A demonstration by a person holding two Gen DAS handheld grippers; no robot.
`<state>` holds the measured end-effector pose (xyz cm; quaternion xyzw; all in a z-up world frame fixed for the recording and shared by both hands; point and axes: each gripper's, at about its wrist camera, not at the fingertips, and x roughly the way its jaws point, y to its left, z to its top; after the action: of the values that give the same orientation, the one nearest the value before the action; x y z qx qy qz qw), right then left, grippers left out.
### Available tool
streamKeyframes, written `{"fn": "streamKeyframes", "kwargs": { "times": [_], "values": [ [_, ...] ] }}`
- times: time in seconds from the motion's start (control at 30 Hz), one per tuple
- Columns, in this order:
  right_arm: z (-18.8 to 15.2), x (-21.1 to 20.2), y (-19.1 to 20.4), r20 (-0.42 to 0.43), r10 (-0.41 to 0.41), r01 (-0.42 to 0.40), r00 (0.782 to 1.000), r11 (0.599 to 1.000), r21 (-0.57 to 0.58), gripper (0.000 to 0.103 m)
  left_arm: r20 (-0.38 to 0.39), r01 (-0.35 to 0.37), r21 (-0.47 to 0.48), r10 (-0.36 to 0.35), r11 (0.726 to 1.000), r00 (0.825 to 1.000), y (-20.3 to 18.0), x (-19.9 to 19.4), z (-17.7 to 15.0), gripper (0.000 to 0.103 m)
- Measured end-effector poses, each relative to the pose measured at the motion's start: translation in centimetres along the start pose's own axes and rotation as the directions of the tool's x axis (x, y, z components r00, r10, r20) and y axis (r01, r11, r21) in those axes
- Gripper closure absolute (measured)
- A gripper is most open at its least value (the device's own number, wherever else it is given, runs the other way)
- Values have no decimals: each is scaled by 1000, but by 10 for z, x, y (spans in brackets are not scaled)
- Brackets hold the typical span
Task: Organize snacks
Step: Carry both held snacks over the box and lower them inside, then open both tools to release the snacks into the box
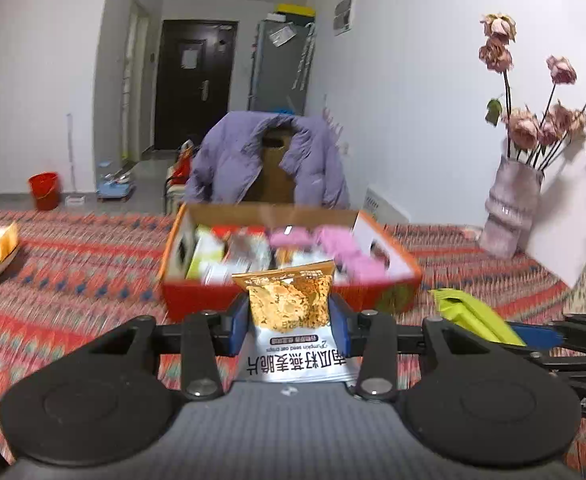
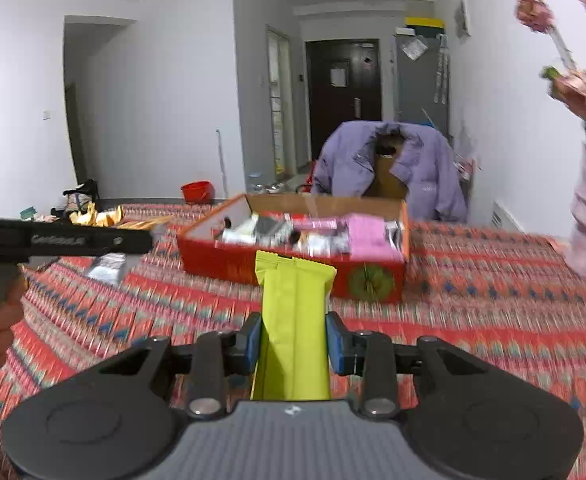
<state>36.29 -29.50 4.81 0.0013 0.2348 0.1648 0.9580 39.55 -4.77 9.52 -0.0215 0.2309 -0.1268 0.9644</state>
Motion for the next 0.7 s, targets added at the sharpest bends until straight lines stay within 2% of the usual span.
{"fn": "streamKeyframes", "kwargs": {
  "times": [0.17, 0.33, 0.47, 0.57, 0.63, 0.7],
  "values": [
    [52, 72, -25, -24, 16, -16, 1000, 1000, 9, 71, -30, 10, 24, -9, 1000, 1000, -2, 69, 40, 61],
    [91, 153, -56, -61, 26, -18, 998, 992, 126, 71, -97, 14, -12, -15, 1000, 995, 2, 142, 61, 61],
    [100, 216, -67, -121, -38, 54, 992, 990, 132, 70, -162, -29, -29, 24, 999, 986, 9, 200, 55, 61],
    [98, 252, -67, -175, -46, 71, 984, 988, 139, 70, -215, -52, -15, 47, 999, 975, 14, 234, 43, 60],
    [94, 272, -66, -208, -49, 81, 977, 986, 148, 70, -256, -45, -21, 38, 999, 966, 17, 249, 34, 59],
    [88, 285, -64, -229, -74, 107, 971, 985, 134, 70, -257, -50, -33, 40, 998, 966, 19, 255, 28, 56]
  ]
}}
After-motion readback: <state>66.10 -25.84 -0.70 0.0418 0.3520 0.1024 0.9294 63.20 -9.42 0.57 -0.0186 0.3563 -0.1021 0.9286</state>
